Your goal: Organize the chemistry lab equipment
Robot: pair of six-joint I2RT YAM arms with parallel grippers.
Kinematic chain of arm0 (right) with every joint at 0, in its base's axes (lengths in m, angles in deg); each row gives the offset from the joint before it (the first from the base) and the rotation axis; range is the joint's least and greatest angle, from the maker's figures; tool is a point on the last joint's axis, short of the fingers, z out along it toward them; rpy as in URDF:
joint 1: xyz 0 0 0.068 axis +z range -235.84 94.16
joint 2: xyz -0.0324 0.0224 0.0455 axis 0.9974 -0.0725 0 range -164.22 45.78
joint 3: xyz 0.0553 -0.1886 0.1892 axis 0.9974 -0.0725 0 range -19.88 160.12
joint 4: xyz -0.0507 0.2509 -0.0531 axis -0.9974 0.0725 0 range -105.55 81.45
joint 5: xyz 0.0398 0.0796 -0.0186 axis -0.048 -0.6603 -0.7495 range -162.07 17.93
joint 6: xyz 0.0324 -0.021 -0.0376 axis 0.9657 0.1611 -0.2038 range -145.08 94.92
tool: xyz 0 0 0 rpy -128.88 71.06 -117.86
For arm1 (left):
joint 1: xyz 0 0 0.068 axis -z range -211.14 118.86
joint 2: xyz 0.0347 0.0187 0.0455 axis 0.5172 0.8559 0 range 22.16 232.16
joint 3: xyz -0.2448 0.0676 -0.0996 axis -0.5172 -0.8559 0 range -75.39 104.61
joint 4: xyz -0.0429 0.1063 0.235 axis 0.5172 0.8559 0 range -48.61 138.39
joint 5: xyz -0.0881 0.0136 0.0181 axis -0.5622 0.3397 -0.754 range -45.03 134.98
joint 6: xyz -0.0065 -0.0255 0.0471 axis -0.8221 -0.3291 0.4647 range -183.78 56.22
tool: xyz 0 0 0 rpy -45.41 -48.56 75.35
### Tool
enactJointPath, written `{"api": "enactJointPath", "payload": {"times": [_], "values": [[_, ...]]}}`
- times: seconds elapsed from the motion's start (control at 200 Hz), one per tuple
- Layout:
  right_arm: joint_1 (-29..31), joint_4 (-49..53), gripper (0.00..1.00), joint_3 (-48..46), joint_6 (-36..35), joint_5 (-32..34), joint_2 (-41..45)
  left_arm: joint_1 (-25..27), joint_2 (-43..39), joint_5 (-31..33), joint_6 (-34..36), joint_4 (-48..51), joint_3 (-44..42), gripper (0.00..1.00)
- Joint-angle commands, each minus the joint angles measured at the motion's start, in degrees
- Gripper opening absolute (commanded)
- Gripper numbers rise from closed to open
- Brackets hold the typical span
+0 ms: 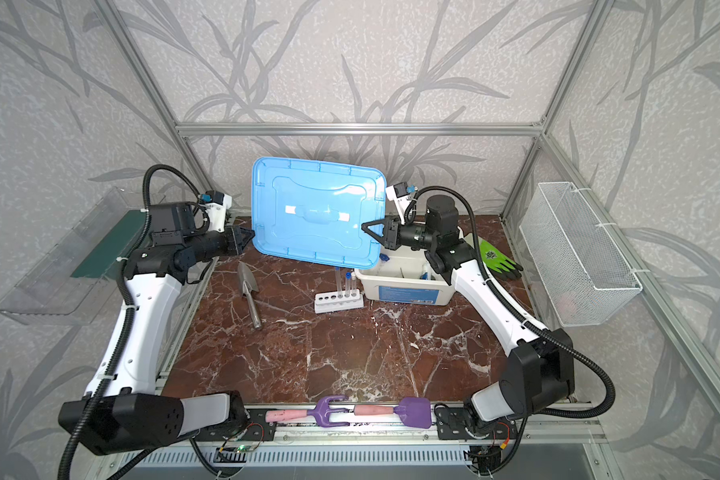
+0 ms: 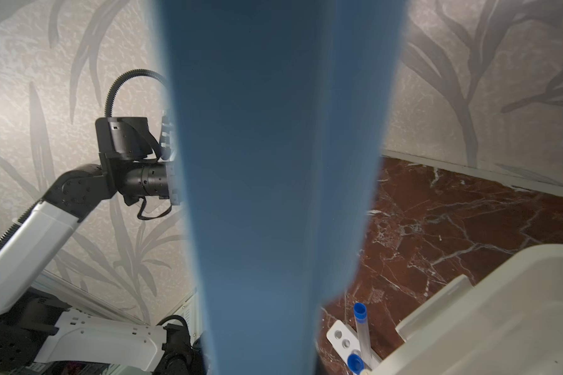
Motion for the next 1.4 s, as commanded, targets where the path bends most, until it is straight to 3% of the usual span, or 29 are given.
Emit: {"api": "enactJointPath", "payload": {"times": [0.0,0.185,0.315,0.425,0.505,0.63,0.71,0.73,0.76,0.775,0.89,1.05,1.395], "values": [[0.3,6.1,0.08,2.5,-6.5,5.7,4.6,0.6,0.2,0.2,-1.0,-2.9,0.4,0.27],[0.6,10.0,0.06,3.4,-11.0,12.2,7.7,1.3,-0.4,1.0,-2.3,-4.1,0.9,0.35],[1.8,16.2,0.06,6.1,-18.3,18.8,9.5,1.4,-1.4,2.1,-5.9,-6.5,1.3,0.42],[5.2,22.9,0.06,8.7,-28.6,30.4,10.9,4.1,-0.3,4.5,-11.1,-4.2,5.5,0.46],[8.9,25.2,0.07,9.5,-35.8,40.6,11.9,8.2,1.2,9.6,-12.7,-0.5,10.2,0.50],[13.0,24.7,0.07,9.0,-43.7,54.1,12.8,9.6,2.1,9.2,-20.5,-2.7,12.2,0.56],[15.0,22.9,0.08,8.1,-47.5,60.8,13.3,9.7,1.4,9.1,-25.2,-6.6,11.0,0.67],[15.6,22.4,0.08,7.8,-48.6,62.0,13.5,9.7,1.3,8.4,-26.1,-7.7,10.6,0.74],[16.5,21.4,0.08,7.4,-50.0,63.9,13.7,9.8,1.1,6.9,-26.9,-9.5,10.2,0.96],[17.0,21.0,0.08,7.3,-50.9,65.0,13.7,9.9,1.2,6.2,-27.2,-10.1,10.1,0.99],[20.9,15.8,0.08,5.4,-57.6,72.7,13.8,10.5,1.1,3.9,-33.1,-15.6,8.4,0.99],[27.7,0.3,0.08,-0.7,-72.5,83.9,12.8,11.6,3.4,-1.7,-43.1,-26.3,6.0,0.99],[34.0,-21.3,0.10,-6.5,-89.3,89.9,9.0,14.2,8.9,-5.9,-54.6,-37.1,5.7,0.99]]}}
